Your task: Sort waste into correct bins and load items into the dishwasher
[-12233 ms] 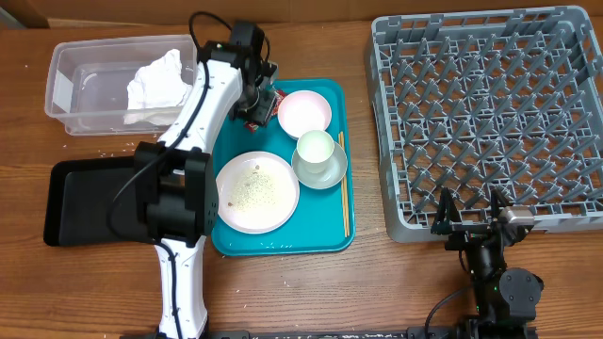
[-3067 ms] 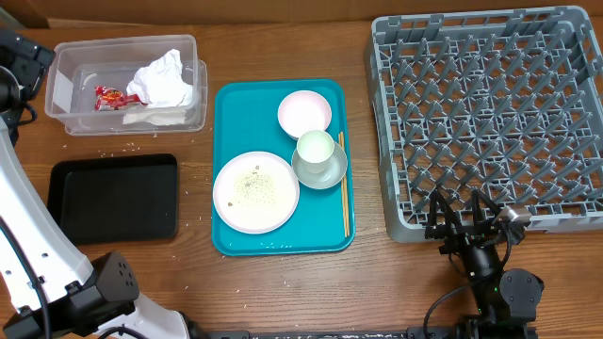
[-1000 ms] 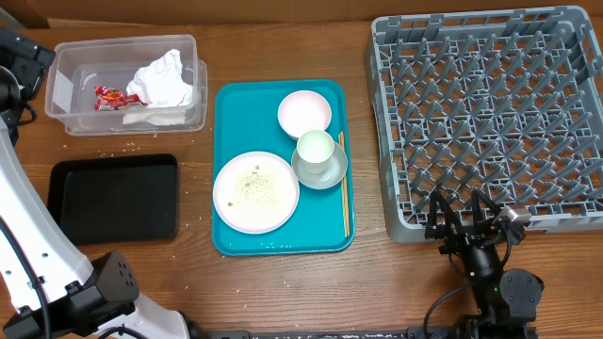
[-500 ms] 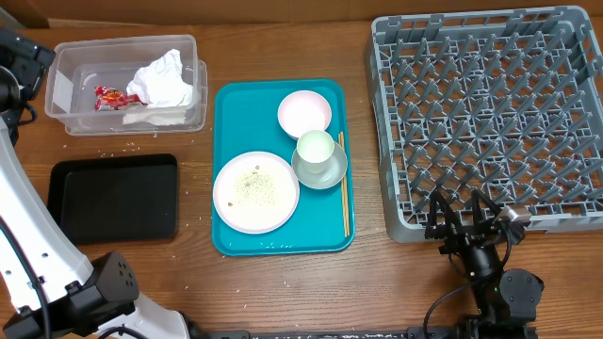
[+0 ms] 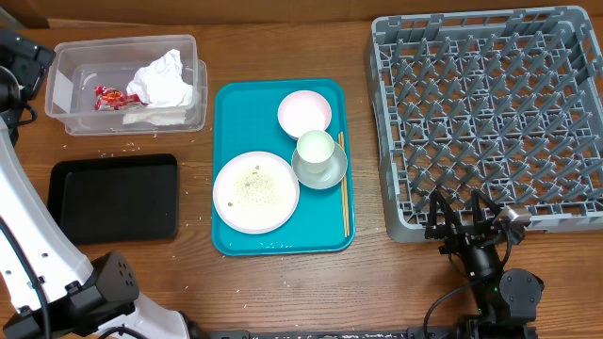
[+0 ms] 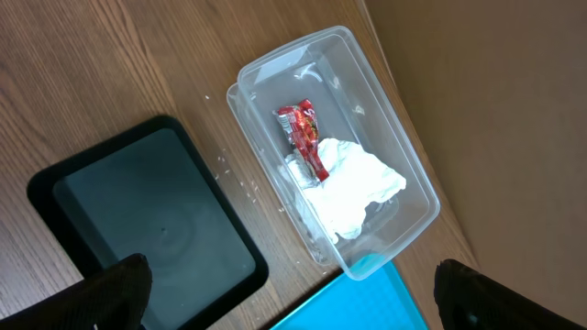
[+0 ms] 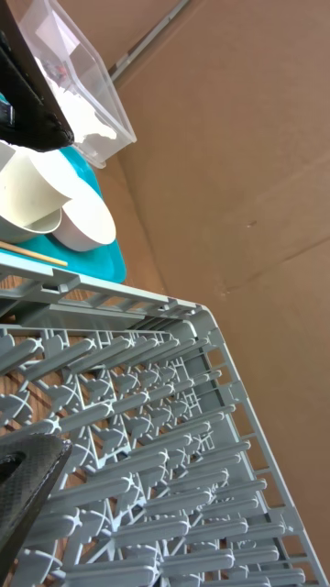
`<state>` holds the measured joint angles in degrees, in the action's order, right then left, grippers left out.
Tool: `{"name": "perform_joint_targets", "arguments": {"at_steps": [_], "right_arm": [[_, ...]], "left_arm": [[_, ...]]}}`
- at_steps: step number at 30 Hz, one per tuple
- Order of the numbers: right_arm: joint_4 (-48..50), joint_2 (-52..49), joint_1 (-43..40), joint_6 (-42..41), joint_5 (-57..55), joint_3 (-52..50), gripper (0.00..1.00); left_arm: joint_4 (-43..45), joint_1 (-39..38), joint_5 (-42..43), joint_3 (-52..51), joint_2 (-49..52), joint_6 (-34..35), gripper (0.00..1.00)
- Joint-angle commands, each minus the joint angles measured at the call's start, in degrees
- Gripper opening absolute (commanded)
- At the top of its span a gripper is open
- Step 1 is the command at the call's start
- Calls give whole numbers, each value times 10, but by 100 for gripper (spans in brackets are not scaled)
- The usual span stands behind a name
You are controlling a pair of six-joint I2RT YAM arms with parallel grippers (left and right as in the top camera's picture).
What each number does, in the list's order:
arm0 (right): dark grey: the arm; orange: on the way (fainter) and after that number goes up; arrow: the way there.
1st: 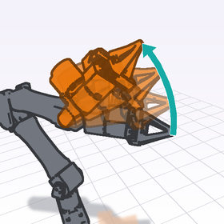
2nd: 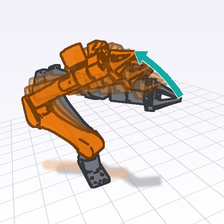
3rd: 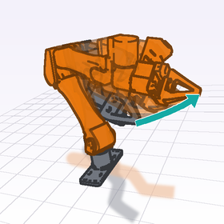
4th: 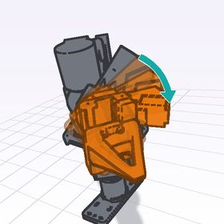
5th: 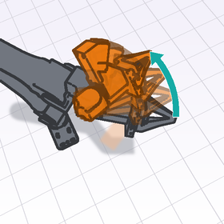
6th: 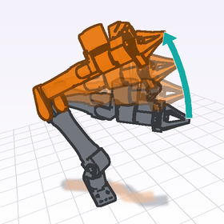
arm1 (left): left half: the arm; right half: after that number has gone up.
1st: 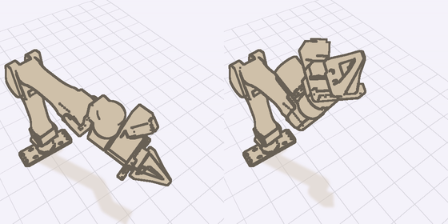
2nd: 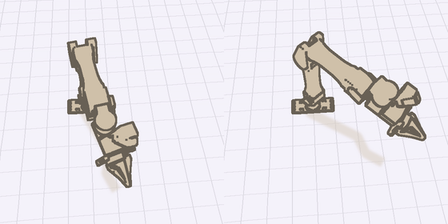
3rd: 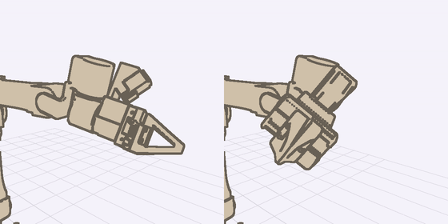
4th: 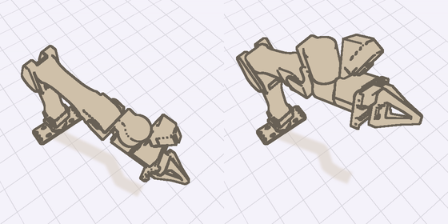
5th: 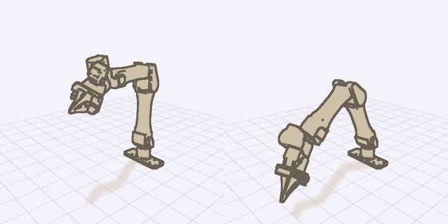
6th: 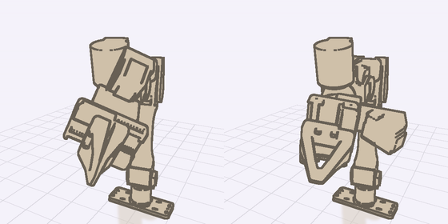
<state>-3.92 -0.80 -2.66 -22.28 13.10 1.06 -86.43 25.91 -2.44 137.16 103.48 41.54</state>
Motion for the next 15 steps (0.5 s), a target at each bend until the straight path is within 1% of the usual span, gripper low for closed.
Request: {"name": "perform_joint_targets", "arguments": {"at_steps": [1, 12, 15], "right_arm": [[3, 5, -3, -3, -4, -6, 100], [4, 5, -3, -2, -5, -6, 100], [5, 5, -3, -3, -29, -6, 100]], "left_arm": [[-2, -1, -11, -2, 4, -9, 100], [-2, -1, -11, -2, 4, -8, 100], [-2, -1, -11, -2, 4, -9, 100]]}}
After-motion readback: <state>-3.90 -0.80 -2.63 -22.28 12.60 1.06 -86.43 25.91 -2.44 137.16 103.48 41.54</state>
